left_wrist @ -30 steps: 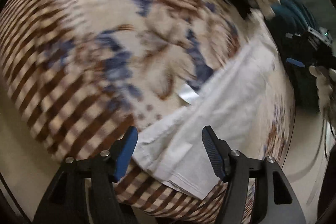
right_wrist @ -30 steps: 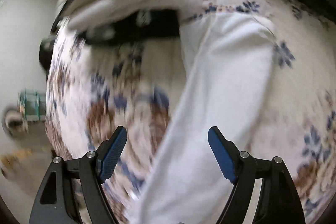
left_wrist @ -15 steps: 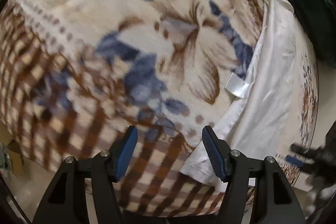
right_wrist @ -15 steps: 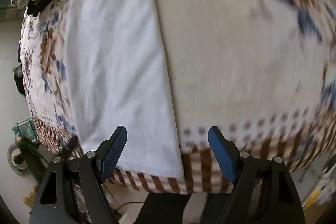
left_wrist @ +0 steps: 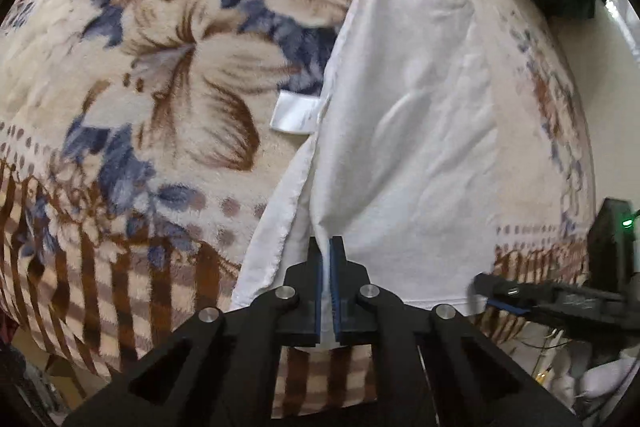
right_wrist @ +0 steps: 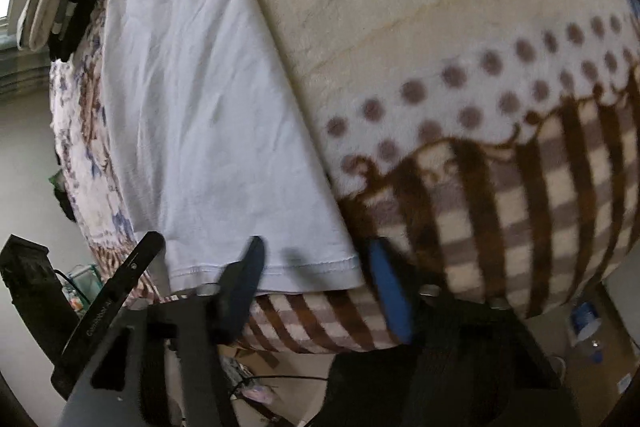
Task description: Fold small clothes
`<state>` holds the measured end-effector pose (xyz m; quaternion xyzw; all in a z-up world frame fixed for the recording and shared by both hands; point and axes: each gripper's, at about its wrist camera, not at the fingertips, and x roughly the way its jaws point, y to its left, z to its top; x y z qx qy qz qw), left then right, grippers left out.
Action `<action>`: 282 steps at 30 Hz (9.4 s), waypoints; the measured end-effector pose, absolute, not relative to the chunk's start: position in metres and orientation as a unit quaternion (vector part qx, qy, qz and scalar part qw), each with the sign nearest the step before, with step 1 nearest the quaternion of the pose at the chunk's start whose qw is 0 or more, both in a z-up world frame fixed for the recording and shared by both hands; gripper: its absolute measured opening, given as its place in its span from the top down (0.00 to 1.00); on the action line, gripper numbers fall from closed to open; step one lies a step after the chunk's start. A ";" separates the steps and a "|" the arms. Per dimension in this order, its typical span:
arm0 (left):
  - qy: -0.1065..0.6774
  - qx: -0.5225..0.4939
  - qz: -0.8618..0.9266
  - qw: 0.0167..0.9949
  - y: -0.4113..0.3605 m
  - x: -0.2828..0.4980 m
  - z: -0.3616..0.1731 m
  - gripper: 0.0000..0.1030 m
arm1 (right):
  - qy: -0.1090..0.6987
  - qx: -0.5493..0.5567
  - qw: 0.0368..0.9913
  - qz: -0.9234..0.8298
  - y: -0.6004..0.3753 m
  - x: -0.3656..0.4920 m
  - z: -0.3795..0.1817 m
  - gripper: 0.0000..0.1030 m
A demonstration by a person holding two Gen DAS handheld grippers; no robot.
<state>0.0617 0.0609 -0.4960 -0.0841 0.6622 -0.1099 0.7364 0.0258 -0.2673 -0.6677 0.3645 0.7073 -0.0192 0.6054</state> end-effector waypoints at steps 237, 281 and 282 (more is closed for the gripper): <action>0.526 -0.535 0.014 0.661 0.030 0.238 -0.568 0.56 | 0.632 0.323 0.672 0.211 -0.380 0.522 -0.681 0.21; 0.568 -0.337 -0.166 0.732 0.116 0.320 -0.515 0.88 | 0.610 0.423 0.660 0.117 -0.406 0.363 -0.652 0.87; 0.572 -0.334 -0.170 0.730 0.117 0.317 -0.508 0.88 | 0.607 0.426 0.661 0.116 -0.402 0.354 -0.643 0.87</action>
